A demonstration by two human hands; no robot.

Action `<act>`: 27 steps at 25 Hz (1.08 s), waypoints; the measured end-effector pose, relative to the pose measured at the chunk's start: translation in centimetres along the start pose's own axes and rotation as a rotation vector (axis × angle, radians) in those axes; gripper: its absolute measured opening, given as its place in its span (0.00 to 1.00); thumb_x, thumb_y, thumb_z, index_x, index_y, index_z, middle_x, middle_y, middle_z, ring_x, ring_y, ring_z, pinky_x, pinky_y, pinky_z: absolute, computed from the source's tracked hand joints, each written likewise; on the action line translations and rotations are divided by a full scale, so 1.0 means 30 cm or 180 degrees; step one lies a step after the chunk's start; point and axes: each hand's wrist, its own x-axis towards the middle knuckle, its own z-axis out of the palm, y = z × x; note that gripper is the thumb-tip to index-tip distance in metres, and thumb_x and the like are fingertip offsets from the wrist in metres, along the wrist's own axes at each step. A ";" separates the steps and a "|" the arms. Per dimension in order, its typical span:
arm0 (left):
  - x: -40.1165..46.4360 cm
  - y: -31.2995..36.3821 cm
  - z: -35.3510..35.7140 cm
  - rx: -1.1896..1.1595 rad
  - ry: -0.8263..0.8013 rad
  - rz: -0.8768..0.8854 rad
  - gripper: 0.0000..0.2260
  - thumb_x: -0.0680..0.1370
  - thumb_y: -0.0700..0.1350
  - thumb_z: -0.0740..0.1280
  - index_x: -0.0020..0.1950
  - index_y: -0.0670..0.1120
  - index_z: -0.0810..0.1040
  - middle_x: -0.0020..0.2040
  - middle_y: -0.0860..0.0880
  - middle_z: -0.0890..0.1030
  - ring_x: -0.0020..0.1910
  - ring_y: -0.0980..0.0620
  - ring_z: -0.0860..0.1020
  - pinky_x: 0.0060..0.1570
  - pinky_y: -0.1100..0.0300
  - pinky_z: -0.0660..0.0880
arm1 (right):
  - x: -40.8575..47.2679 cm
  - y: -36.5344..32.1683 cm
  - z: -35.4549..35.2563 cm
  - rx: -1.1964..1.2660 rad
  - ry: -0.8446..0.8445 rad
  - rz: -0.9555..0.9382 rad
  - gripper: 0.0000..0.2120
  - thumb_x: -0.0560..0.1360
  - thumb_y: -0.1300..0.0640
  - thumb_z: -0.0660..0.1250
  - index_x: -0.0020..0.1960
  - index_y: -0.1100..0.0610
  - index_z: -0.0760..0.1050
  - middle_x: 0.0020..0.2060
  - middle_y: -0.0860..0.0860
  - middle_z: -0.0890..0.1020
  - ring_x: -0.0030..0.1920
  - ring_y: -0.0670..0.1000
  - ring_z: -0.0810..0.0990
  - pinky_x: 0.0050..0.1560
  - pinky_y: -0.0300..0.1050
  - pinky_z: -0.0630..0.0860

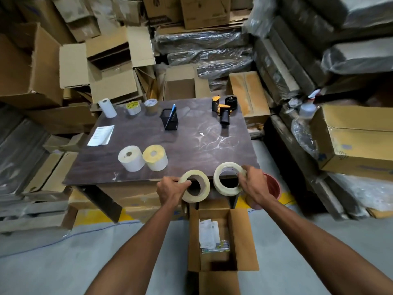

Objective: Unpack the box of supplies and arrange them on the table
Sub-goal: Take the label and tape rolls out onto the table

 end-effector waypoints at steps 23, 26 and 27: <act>0.504 0.083 0.259 -0.0757 -0.0230 -0.0938 0.15 0.69 0.52 0.78 0.40 0.40 0.85 0.36 0.43 0.85 0.36 0.45 0.83 0.42 0.51 0.83 | 0.459 -0.027 0.270 0.0454 0.0094 0.1623 0.15 0.73 0.50 0.69 0.55 0.57 0.83 0.49 0.59 0.86 0.55 0.62 0.82 0.55 0.52 0.79; 0.526 0.063 0.283 -0.0733 -0.0234 -0.1054 0.14 0.67 0.53 0.79 0.35 0.44 0.83 0.34 0.45 0.84 0.34 0.45 0.83 0.42 0.48 0.84 | 0.464 -0.033 0.287 0.0456 0.0090 0.1576 0.15 0.72 0.49 0.69 0.53 0.57 0.83 0.47 0.57 0.86 0.53 0.60 0.83 0.54 0.51 0.79; 0.531 0.053 0.287 -0.0730 -0.0232 -0.1098 0.13 0.67 0.53 0.80 0.33 0.46 0.81 0.34 0.45 0.84 0.35 0.44 0.84 0.41 0.47 0.84 | 0.461 -0.036 0.297 0.0487 0.0070 0.1583 0.16 0.72 0.48 0.70 0.53 0.56 0.83 0.47 0.57 0.86 0.53 0.60 0.82 0.54 0.50 0.79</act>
